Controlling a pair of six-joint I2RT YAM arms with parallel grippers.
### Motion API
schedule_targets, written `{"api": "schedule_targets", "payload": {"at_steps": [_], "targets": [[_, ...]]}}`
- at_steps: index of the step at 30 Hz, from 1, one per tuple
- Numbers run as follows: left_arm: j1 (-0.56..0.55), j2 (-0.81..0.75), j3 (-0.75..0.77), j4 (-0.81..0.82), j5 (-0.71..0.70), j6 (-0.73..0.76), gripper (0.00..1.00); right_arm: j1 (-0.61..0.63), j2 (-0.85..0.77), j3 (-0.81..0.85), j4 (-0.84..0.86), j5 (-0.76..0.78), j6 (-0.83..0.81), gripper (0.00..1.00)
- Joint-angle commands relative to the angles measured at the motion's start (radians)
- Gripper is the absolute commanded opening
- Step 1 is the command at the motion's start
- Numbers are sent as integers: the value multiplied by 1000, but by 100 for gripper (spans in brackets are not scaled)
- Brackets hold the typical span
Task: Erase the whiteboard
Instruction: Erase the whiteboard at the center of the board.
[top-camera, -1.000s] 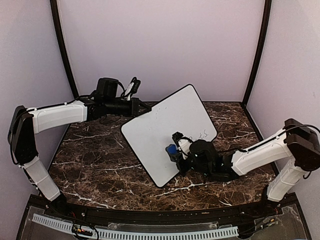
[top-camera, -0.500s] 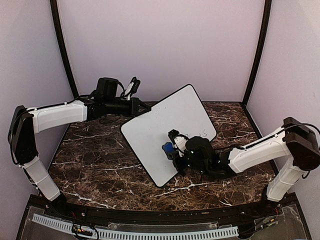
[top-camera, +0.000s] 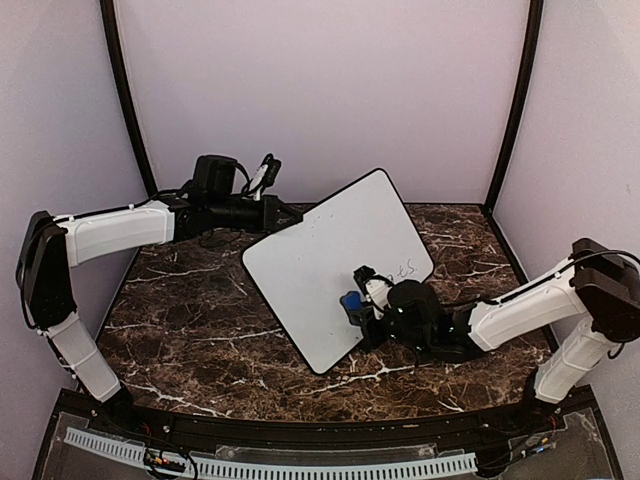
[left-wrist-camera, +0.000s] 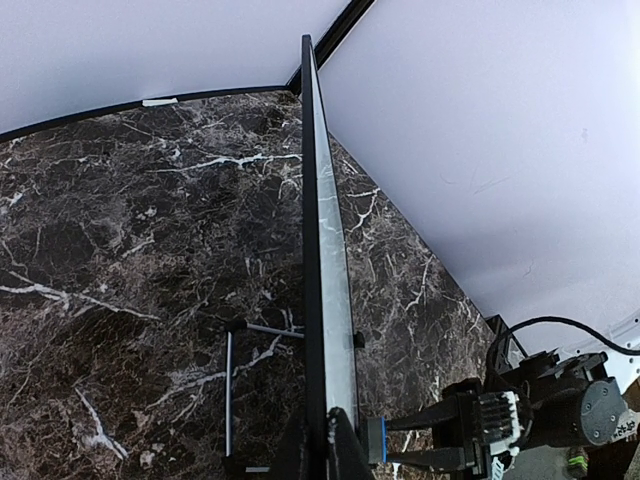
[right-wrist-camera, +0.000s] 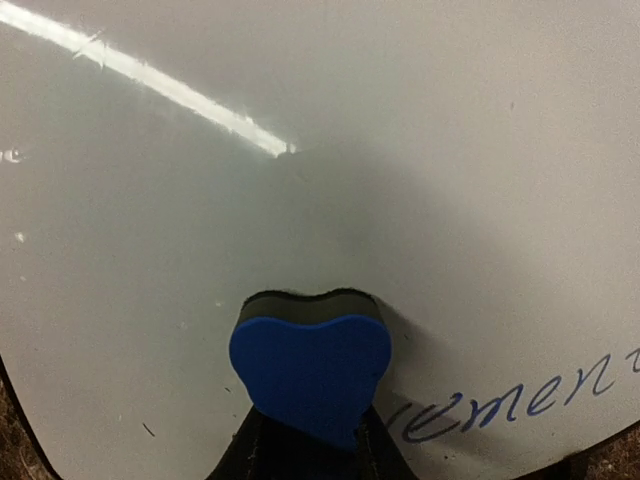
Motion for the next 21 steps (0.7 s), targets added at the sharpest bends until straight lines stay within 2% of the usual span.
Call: {"api": "schedule_targets", "payload": {"at_steps": [1,6,16,21], "targets": [[-44,30,-12,-66,72,39,0,-35,-54,-88,-38,35,37,23],[-45,29,-14,-65,71,39,0,-58,-44,-78,-19,34,16,23],[-45,24,-10,-72,63,46,0,-104,26,74,7,7,-71,23],[-45,21,-9,-73,63,47,0,-110,27,70,4,-9,-60,23]]}}
